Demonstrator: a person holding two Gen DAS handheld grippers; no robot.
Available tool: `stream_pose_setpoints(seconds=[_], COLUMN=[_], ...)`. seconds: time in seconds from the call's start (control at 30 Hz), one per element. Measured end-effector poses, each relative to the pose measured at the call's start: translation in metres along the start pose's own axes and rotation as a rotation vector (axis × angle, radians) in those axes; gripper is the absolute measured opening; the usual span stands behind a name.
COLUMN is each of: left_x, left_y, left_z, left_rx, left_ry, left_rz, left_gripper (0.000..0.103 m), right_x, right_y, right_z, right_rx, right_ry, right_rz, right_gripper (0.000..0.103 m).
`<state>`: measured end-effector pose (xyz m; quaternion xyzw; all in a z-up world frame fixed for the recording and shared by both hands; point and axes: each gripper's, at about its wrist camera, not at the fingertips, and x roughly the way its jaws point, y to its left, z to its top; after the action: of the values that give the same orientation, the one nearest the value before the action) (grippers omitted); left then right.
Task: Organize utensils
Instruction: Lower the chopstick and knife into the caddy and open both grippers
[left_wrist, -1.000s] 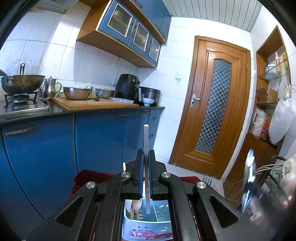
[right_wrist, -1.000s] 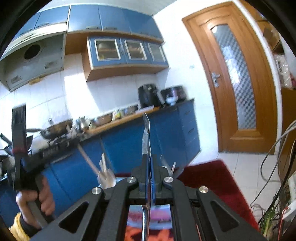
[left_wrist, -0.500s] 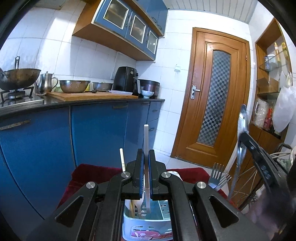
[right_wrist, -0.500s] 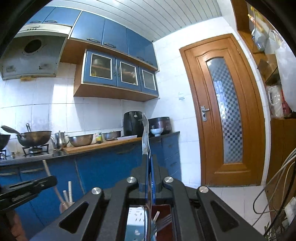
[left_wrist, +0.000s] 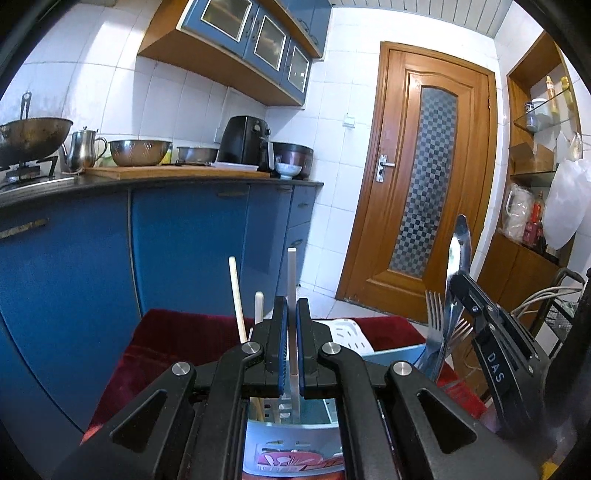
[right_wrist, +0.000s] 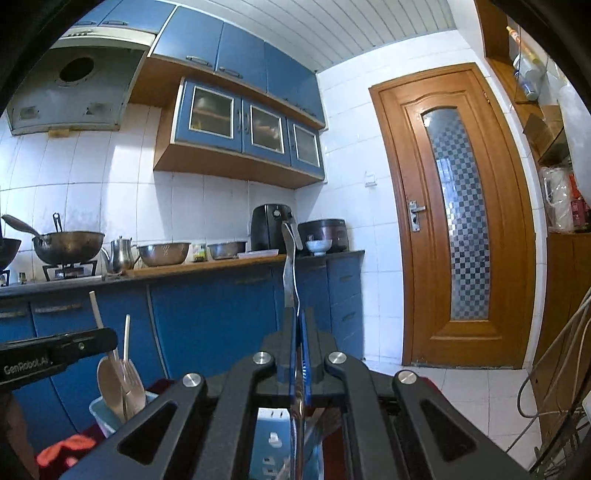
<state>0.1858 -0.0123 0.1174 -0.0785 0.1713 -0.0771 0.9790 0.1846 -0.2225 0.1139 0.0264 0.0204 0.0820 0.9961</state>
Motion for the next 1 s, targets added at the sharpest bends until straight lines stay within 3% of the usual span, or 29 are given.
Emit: stream_pose_setpoints(seconds=[0.5, 0.57, 0.63, 0.7, 1.0], left_x=[0.018, 0.02, 0.019, 0.015, -0.014], left_y=[-0.009, -0.008, -0.006, -0.006, -0.007], left_z=[-0.033, -0.036, -0.037, -0.038, -0.032], left_rx=[0.021, 0.017, 0.01, 0.012, 0.01], left_ry=[0.123, 0.146, 0.156, 0.153, 0.152], left_rz=[0.004, 0.001, 0.0, 0.004, 0.001], left_gripper=[0.002, 0.004, 0.021, 0.029, 0.029], right_x=[-0.007, -0.008, -0.012, -0.015, -0.048], right_y=[-0.01, -0.011, -0.013, -0.013, -0.006], right_z=[-0.021, -0.023, -0.021, -0.017, 0.003], right_rx=[0.049, 0.061, 0.084, 0.098, 0.099], right_ry=[0.15, 0.162, 0.164, 0.166, 0.145], right_rz=[0.04, 0.052, 0.077, 0.098, 0.127], right_gripper=[0.006, 0.015, 0.036, 0.038, 0.041])
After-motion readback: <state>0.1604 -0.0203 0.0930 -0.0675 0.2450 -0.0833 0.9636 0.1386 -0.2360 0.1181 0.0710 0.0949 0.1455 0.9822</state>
